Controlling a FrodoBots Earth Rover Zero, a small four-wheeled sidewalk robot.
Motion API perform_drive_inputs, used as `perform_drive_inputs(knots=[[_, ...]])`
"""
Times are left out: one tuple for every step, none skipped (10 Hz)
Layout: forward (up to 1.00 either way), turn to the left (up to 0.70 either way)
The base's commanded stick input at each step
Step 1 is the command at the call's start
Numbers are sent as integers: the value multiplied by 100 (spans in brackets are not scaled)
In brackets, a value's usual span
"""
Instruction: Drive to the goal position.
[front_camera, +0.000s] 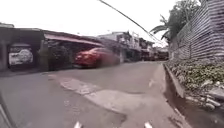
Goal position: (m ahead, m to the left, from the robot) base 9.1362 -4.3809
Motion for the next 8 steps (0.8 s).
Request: perform_drive_inputs(knots=[[70, 0], [70, 0], [70, 0], [70, 0], [70, -4], [70, -14], [70, -14], [70, -14]])
